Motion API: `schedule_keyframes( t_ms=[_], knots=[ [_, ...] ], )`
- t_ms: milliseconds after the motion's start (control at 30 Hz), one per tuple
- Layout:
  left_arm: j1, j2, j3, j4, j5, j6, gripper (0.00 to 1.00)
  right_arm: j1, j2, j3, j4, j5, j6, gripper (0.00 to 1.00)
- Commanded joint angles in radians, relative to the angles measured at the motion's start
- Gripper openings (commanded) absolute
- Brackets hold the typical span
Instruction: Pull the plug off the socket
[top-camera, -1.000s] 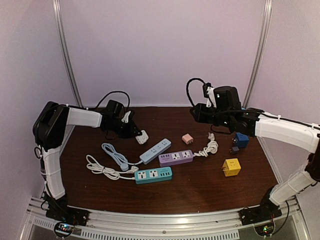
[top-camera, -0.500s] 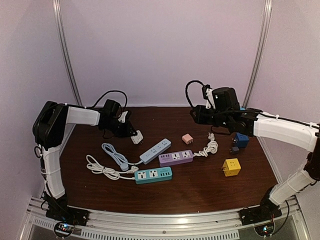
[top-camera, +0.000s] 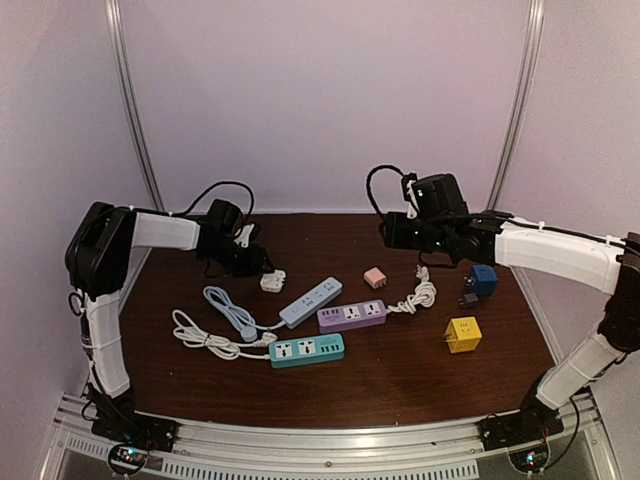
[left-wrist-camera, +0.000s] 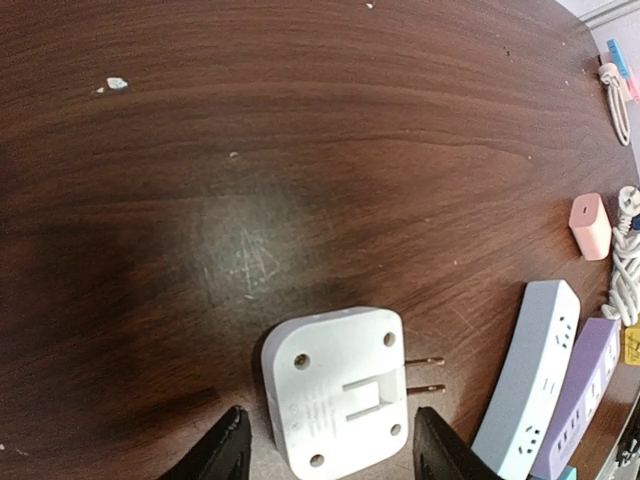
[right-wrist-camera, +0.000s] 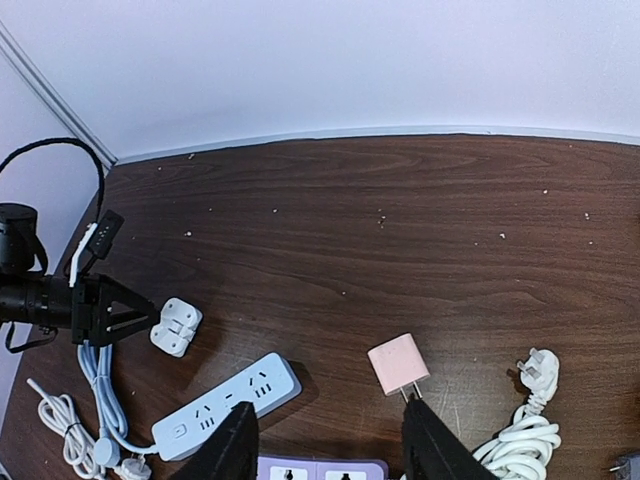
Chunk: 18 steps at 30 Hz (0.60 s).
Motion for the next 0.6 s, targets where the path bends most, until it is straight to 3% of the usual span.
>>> schedule_keyframes(
  t_ms=[0,133,300,400,567],
  knots=[
    [0.008,-0.055,0.043,-0.037,-0.057,0.032,0.61,-0.016,0.044,0.049,-0.075,0.076,0.003,0.57],
    [0.008,-0.117,0.045,-0.072,-0.079,0.044,0.73,-0.059,0.078,0.073,-0.112,0.063,0.041,0.72],
    [0.007,-0.211,0.009,-0.104,-0.062,0.033,0.87,-0.135,0.114,0.101,-0.165,0.102,0.065,0.84],
    [0.0,-0.284,-0.032,-0.107,-0.033,0.018,0.97,-0.197,0.135,0.113,-0.206,0.141,0.078,0.87],
    [-0.015,-0.387,-0.086,-0.116,0.011,0.004,0.98,-0.322,0.16,0.105,-0.203,0.121,0.074,0.87]
  ],
)
